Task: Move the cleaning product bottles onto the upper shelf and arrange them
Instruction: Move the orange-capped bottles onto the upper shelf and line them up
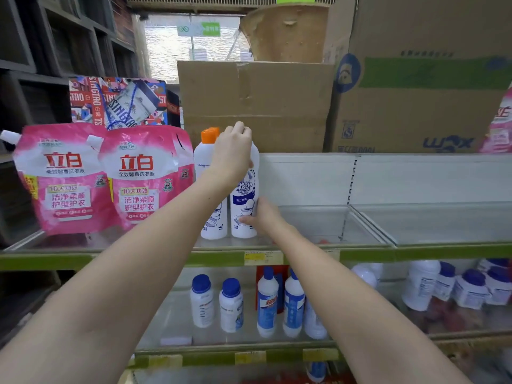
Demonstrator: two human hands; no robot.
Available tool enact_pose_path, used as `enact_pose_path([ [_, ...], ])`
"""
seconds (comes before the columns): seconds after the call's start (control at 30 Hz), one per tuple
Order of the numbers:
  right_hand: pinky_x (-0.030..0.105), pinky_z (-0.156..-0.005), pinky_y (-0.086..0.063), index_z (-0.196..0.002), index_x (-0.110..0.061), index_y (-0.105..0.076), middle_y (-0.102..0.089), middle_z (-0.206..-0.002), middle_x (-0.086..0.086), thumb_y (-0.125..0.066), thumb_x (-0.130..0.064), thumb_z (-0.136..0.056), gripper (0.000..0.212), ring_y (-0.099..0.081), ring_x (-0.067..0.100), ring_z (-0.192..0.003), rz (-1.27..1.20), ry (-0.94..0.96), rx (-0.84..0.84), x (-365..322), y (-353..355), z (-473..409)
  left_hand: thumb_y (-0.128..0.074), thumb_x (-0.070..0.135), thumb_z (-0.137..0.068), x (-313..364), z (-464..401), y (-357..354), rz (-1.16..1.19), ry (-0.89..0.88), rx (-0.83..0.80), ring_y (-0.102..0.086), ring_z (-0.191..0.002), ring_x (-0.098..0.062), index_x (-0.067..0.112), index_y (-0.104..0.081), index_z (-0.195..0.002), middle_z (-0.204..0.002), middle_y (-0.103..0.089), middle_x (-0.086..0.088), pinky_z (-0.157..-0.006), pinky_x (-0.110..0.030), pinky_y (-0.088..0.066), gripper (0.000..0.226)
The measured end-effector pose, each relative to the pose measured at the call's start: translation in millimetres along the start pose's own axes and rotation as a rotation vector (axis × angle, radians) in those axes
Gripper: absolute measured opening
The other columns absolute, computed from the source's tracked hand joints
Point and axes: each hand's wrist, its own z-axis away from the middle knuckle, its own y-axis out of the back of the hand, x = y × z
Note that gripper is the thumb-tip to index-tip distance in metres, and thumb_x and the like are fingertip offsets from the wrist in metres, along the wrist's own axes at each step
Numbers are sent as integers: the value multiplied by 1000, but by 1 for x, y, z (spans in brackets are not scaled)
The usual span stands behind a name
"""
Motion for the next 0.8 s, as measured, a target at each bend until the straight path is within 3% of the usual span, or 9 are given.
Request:
enact_pose_path([
  [0.13, 42, -96, -51, -125, -9, -55, -64, -124, 11, -76, -32, -88, 49, -60, 30, -116, 50, 28, 70, 1, 0, 15, -85, 8, -73, 3, 5, 1, -72, -66, 7, -53, -104, -33, -4, -52, -124, -118, -55, -18, -78, -32, -37, 62],
  [0.23, 42, -90, -53, -121, -6, -54, -63, -118, 15, -68, -25, -94, 35, -61, 33, -108, 112, 60, 125, 5, 2, 24, -82, -3, -52, 7, 15, 2, -242, -154, 82, -56, -91, -36, 0, -62, -93, -101, -58, -17, -72, -36, -41, 46],
  [0.33, 41, -84, -53, -106, -8, -56, -63, -111, 17, -62, -19, -94, 17, -60, 31, -98, 137, 74, 157, 13, 10, 33, -68, -14, -45, 22, 25, -4, -217, -273, 155, -57, -80, -38, 3, -59, -71, -86, -57, -18, -63, -37, -40, 33],
  [0.4, 39, -81, -52, -99, -9, -56, -64, -107, 15, -59, -16, -93, 9, -59, 29, -94, 126, 66, 183, 22, 20, 42, -65, -14, -58, 38, 29, -9, -125, -314, 72, -55, -80, -36, 2, -60, -77, -88, -56, -18, -63, -35, -30, 25],
  [0.5, 35, -77, -48, -95, -11, -55, -62, -101, 12, -58, -14, -94, 5, -59, 28, -90, 120, 28, 227, 45, 42, 61, -55, -5, -80, 64, 34, -30, 35, -317, -25, -53, -95, -36, 1, -61, -101, -104, -55, -18, -68, -36, -31, 22],
  [0.63, 40, -77, -50, -88, -13, -50, -62, -96, 14, -59, -12, -91, 10, -59, 32, -89, 167, -89, 295, 89, 79, 94, -54, 7, -88, 111, 46, -58, 185, -331, -112, -56, -98, -36, 4, -59, -110, -108, -58, -15, -72, -40, -42, 23],
  [0.8, 33, -74, -42, -92, -14, -52, -66, -106, 19, -60, -11, -90, 9, -61, 35, -100, 246, -307, 271, 158, 128, 132, -55, 10, -89, 190, 55, -84, 379, -423, -246, -56, -102, -35, 5, -60, -111, -111, -60, -14, -77, -40, -47, 23],
])
